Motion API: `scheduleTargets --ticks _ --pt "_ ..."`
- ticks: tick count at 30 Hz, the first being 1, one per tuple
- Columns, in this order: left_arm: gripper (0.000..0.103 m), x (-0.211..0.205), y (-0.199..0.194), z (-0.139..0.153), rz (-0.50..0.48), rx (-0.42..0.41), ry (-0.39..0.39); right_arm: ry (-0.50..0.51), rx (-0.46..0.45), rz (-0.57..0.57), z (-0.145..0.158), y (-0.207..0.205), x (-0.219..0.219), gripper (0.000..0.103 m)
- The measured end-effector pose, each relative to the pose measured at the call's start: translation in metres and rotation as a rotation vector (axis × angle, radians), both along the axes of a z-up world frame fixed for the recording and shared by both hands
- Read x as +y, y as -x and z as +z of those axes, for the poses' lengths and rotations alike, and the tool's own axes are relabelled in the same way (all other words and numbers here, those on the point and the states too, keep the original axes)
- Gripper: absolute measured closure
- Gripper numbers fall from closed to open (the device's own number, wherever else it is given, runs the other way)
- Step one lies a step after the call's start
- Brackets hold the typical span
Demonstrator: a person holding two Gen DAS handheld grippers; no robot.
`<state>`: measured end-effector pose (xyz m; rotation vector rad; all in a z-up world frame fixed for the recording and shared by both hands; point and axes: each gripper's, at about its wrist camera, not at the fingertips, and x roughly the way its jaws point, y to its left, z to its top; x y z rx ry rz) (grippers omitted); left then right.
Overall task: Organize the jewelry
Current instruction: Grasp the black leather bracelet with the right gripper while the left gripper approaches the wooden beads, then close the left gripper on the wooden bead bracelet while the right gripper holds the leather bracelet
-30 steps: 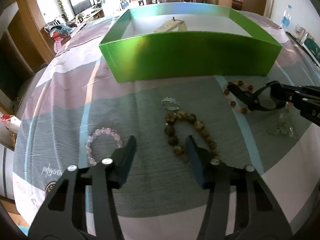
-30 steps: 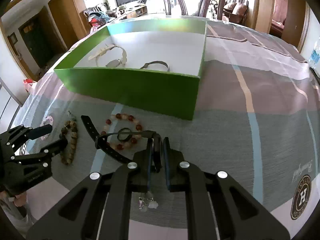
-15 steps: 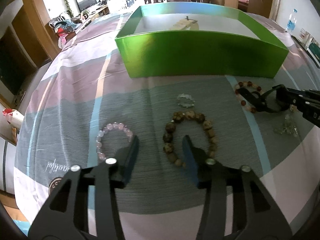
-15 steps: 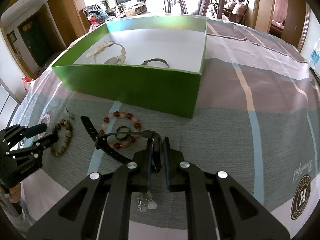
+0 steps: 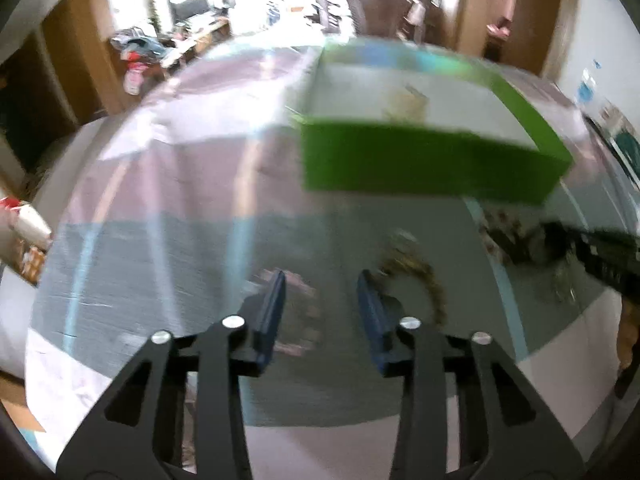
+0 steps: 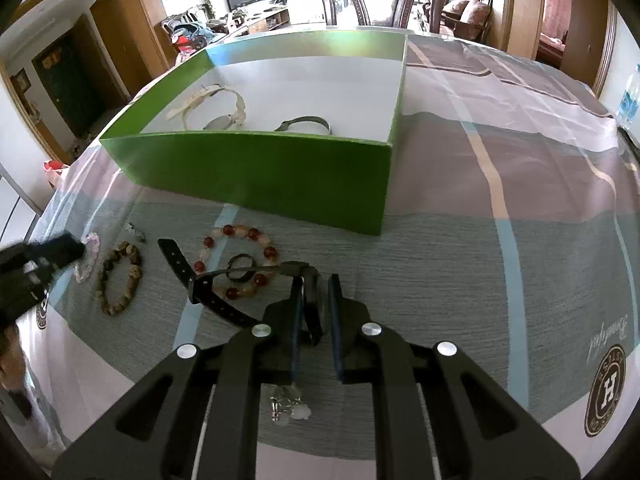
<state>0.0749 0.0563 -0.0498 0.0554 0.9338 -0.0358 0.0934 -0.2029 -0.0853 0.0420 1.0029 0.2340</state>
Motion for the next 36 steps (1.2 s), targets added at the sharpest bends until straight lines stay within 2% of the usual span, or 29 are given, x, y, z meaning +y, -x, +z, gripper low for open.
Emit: scheduleTargets --ticks 2,3,4,6,11,15,26,36 --pt "0.057 0.009 -0.003 0.006 0.040 -0.010 -0.007 0.004 0.001 0.005 0.000 0.000 0.002 0.089" --pt "0.052 0.008 -0.004 0.007 0.041 -0.009 -0.012 0.009 0.000 0.005 -0.001 0.000 0.003 0.089" --pt "0.044 0.003 -0.006 0.007 0.024 -0.007 -0.023 0.013 0.001 0.006 -0.001 0.000 0.003 0.089" --pt "0.039 -0.012 -0.009 0.008 -0.048 -0.013 -0.045 0.013 0.004 0.006 -0.003 0.001 0.003 0.089" --pt "0.038 -0.002 -0.017 0.012 -0.006 -0.006 -0.003 0.012 0.004 0.004 -0.003 0.002 0.003 0.089" --pt "0.036 0.002 -0.011 0.000 0.009 0.027 -0.020 0.008 0.004 0.005 -0.002 0.002 0.002 0.089" --pt "0.031 -0.007 -0.002 -0.015 -0.010 0.049 -0.009 0.018 0.007 0.002 -0.004 0.001 0.003 0.089" --pt "0.032 -0.035 0.000 -0.029 -0.053 0.065 -0.061 0.019 0.007 0.003 -0.004 0.003 0.004 0.089"
